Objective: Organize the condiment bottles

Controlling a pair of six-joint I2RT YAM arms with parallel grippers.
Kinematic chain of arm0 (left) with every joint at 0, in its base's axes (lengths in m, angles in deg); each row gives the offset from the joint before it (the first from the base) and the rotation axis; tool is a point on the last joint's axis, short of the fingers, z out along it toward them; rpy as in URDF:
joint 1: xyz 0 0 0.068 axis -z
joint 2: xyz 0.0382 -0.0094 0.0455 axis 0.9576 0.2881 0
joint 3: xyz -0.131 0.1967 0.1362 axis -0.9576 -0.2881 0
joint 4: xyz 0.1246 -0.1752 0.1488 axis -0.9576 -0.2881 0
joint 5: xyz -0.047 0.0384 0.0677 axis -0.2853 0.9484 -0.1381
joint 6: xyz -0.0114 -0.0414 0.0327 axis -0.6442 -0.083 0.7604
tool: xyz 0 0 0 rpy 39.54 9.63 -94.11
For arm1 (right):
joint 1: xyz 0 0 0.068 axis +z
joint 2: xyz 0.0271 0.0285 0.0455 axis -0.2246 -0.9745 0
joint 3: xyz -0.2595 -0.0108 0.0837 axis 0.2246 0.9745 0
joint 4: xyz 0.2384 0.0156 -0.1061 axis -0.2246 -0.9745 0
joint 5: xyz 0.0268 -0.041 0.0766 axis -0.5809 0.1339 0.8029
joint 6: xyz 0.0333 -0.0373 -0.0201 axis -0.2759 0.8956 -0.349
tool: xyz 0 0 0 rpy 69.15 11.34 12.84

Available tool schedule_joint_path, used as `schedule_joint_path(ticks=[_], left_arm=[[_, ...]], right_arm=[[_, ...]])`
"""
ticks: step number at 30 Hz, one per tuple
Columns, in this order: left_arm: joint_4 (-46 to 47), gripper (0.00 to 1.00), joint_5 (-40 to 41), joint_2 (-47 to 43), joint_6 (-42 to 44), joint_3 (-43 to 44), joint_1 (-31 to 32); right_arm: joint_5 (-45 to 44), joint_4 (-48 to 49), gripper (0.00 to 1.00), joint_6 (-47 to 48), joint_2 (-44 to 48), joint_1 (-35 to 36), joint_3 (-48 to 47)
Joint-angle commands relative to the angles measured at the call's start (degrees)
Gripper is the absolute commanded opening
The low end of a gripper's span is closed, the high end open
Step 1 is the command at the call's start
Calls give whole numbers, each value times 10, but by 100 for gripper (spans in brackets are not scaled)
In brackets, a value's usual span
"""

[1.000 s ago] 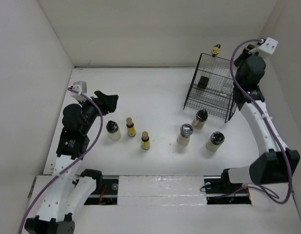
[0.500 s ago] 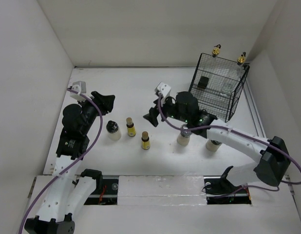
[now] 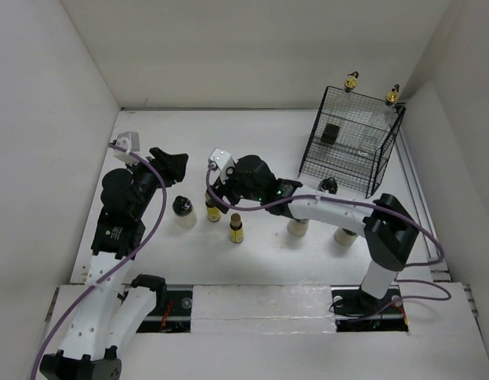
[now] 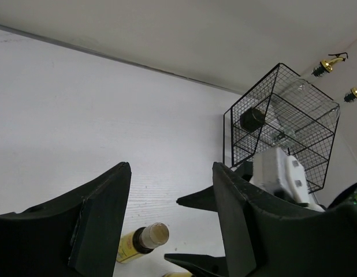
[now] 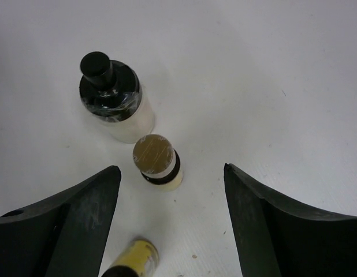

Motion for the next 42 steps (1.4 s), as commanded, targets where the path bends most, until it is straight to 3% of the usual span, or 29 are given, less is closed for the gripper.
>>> schedule_joint_path(ticks=[1,5,9,10,13,21,30,36,42], left_arm=[[25,54,1,-7,0,4,-3],[25,54,1,-7,0,4,-3],[25,54,1,-7,0,4,-3],[25,54,1,-12,0,4,-3],[25,54,1,-6,0,4,-3],[25,54,-12,-12,0,-2,-3],[25,56,-12,-10,0,-2,-3],[30,56,-14,-5,0,-2,-3],[30,56,-14,-4,0,-2,-3]], right_arm=[[-11,15,77,-2,-29,3,-47],[18,15,76,-8,-70,8,-74],[8,32,56,-14,-90,8,-80],[0,32,44,-14,-90,8,-80],[-6,47,25,-19,-82,8,-86],[-67,97,20,-24,49,-32,-75],[-127,66,19,-55,198,-271,-2],[-118,35,19,-61,204,-398,-14],[-85,29,18,-67,168,-460,-44]])
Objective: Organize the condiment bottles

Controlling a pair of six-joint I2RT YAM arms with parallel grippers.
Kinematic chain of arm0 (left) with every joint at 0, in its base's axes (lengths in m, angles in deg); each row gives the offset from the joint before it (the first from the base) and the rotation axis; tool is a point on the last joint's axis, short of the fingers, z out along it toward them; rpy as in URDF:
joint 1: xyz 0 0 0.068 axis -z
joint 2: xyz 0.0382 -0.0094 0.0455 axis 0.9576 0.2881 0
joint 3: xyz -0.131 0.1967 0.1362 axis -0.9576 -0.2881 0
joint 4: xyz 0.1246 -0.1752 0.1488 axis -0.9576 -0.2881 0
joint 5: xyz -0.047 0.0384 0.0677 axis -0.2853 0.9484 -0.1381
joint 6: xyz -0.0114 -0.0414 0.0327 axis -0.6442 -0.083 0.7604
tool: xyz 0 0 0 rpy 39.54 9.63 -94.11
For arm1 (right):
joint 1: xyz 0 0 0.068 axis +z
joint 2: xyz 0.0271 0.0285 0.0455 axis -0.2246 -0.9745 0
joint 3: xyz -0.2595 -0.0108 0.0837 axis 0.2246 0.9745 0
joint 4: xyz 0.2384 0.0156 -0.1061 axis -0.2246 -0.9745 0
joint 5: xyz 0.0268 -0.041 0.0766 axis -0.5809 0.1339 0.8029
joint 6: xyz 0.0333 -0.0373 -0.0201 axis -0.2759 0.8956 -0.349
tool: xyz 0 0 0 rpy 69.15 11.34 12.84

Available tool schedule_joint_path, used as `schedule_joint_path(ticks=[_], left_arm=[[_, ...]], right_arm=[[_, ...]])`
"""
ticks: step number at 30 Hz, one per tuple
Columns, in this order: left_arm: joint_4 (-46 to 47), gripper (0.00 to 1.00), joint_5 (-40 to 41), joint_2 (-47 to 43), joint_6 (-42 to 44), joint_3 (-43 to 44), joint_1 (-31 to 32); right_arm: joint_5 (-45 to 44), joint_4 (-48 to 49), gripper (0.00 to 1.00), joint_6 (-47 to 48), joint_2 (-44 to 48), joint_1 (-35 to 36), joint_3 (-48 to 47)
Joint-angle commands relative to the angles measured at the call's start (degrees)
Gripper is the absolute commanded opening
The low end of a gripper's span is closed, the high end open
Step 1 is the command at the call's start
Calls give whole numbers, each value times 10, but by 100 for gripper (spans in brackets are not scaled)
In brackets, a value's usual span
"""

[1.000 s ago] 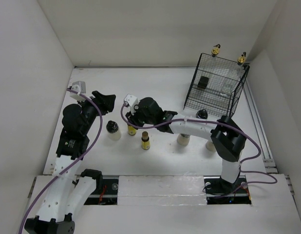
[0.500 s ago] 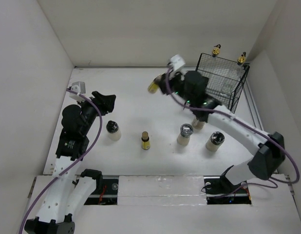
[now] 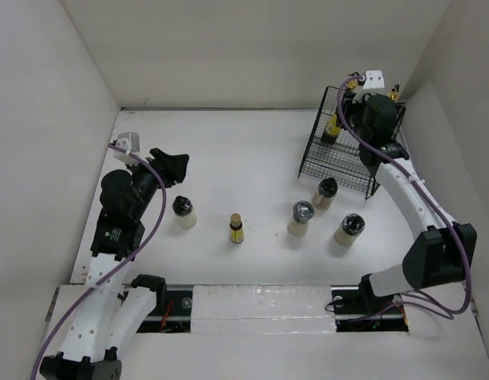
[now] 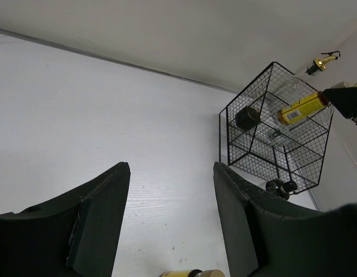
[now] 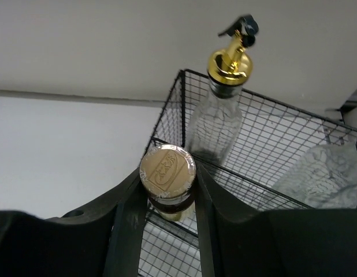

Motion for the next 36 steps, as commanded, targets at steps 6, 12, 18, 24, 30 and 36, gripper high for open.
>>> schedule_joint_path(ticks=[6,12,18,24,30,36], left_arm=[[30,56,-2,2,0,-2,-3],[30,56,-3,-3,0,-2,-3],[30,56,-5,-3,0,-2,-3],[30,56,-5,-8,0,-2,-3],[35,57,-7,-8,0,-2,-3],[35,57,-14,-8,0,-7,-3]], right_arm=[[30,33,18,-14,-40,-37,-40],[30,33,18,-20,-81,-37,-28],[35,44,18,-31,-128,-31,-10],[29,44,41,-31,-142,-25,-10],[18,17,69,-31,-106,-25,-10],[-32,1,79,-31,2,5,38]])
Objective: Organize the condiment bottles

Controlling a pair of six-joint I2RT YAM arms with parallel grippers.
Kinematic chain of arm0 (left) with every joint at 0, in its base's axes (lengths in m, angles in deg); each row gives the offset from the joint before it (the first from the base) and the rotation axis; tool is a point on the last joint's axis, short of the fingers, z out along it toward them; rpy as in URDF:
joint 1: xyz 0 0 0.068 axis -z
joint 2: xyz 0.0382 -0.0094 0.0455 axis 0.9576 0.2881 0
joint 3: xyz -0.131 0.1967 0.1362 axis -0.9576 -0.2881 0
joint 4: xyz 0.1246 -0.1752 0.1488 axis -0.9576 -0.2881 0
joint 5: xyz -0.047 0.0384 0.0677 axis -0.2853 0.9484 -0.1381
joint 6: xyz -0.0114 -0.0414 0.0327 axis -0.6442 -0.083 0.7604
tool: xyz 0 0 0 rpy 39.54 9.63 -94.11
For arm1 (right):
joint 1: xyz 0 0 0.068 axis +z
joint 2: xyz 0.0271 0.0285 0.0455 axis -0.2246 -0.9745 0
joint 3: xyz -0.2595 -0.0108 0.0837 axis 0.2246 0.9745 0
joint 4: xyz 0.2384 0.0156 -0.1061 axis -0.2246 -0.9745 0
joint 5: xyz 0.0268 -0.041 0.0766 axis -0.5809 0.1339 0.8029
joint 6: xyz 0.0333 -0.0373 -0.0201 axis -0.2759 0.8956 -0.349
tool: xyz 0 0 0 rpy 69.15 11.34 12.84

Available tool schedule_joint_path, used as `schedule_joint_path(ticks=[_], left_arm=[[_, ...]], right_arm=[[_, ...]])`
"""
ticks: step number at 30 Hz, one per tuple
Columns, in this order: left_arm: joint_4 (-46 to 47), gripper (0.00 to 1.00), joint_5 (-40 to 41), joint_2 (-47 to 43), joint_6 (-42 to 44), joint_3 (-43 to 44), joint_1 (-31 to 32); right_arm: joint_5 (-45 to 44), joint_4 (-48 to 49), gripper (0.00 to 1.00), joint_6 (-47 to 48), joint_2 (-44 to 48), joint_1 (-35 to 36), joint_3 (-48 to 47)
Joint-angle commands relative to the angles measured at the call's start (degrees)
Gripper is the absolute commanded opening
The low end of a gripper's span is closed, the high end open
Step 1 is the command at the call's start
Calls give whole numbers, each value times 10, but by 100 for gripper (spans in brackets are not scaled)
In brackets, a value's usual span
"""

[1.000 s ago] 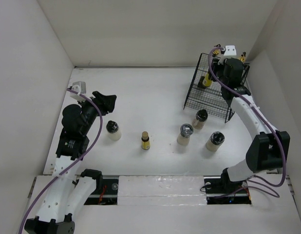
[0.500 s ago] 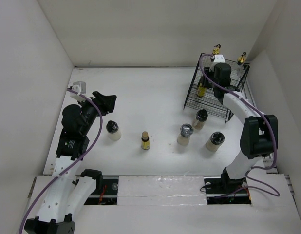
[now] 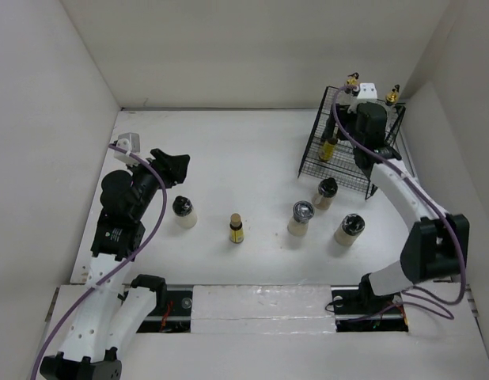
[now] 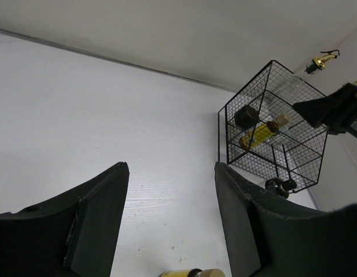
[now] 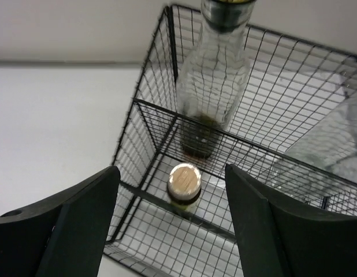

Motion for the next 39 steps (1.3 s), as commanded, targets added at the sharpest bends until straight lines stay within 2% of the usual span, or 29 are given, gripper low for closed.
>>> schedule_joint_path(ticks=[1,3,5,7,11,15,22,23,28,29,30,31,35,39], left_arm=[[31,57,-9,-7,-5,-3,-3],[31,58,-15,-7,-5,-3,-3],[31,58,-7,-7,-5,2,-3],[31,58,-7,-7,-5,2,2],[31,58,-7,-7,-5,2,2],[31,58,-13,-7,-5,-3,2],[37,58,-12,-13,-5,-3,2],[37,58,-12,-7,-5,-3,2],[37,58,-12,-13,-5,-3,2],[37,58,-12,-7,-5,-3,2],[37,58,-12,-7,-5,-3,2],[37,58,-12,-12,-5,-3,2],[37,58,-12,-7,-5,-3,2],[37,58,-19,-7,-5,-3,2]], right_arm=[[-50,17,79,-16,110,32,52],[-103,17,76,-32,148,60,97],[-123,17,67,-57,204,77,170],[-129,-16,64,-70,233,94,205],[-134,-73,68,-76,286,118,260],[-151,-84,69,-81,300,118,289],[-140,-59,59,-70,225,118,266],[-140,-52,54,-70,219,118,266],[-153,-47,43,-76,182,124,254],[-153,-47,36,-76,182,124,254],[-160,-47,22,-81,182,129,254],[-179,-47,20,-81,182,139,254],[-240,-68,17,-81,246,171,232],[-248,-76,16,-62,314,156,171]])
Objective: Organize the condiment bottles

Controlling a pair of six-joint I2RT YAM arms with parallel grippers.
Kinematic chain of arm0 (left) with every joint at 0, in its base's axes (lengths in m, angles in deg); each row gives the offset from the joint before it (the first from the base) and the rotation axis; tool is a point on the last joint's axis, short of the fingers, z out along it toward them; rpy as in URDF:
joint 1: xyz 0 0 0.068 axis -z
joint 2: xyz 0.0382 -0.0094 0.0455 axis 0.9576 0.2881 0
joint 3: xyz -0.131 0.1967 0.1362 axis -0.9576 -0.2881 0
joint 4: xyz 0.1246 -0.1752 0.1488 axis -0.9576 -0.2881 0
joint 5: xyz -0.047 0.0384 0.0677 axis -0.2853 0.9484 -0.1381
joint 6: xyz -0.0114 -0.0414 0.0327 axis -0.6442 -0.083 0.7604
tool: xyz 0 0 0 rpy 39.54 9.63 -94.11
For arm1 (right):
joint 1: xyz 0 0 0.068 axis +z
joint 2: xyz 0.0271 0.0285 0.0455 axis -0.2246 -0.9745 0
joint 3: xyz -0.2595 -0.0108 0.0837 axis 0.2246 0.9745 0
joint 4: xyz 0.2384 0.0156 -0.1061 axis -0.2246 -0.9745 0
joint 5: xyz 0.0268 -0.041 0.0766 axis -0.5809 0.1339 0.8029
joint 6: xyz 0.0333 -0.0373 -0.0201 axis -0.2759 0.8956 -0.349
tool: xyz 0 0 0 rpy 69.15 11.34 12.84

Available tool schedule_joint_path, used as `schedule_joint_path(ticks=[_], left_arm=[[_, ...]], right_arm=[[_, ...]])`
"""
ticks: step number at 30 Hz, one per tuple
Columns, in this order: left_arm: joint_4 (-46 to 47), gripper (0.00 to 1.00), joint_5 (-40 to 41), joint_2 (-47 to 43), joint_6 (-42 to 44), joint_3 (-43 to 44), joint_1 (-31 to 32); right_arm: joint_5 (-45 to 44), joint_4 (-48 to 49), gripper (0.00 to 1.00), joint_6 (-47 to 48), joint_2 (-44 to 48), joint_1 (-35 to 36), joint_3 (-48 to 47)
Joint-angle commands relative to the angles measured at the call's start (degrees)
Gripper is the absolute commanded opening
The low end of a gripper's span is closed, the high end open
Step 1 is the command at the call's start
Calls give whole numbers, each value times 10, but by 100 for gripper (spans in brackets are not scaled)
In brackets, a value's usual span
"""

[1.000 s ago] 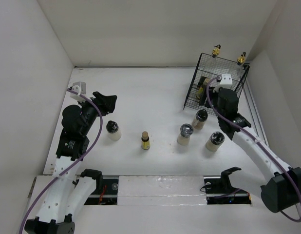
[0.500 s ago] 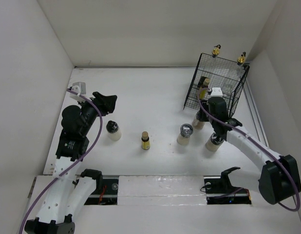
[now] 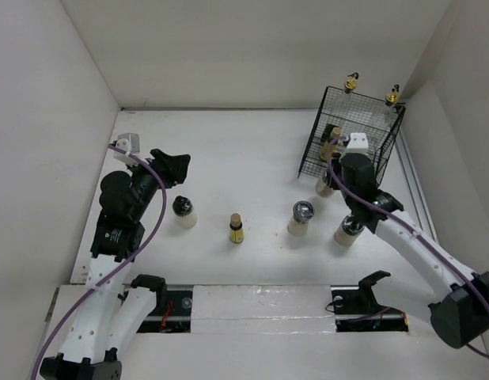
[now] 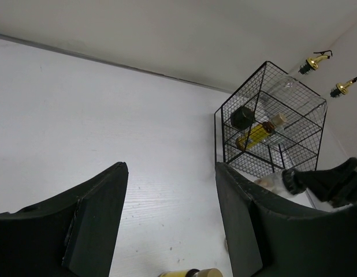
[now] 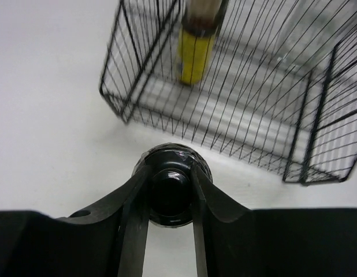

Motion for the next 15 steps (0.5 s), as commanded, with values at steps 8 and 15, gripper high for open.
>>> schedule_joint_path(ticks=[8,15], left_arm=[[33,58,-12,-9,-5,-2,2],[33,58,-12,-9,-5,-2,2]], right_arm=[[-9,45,15,35,8,-109,-199],[61,60,12,52,-78,-201,-275]])
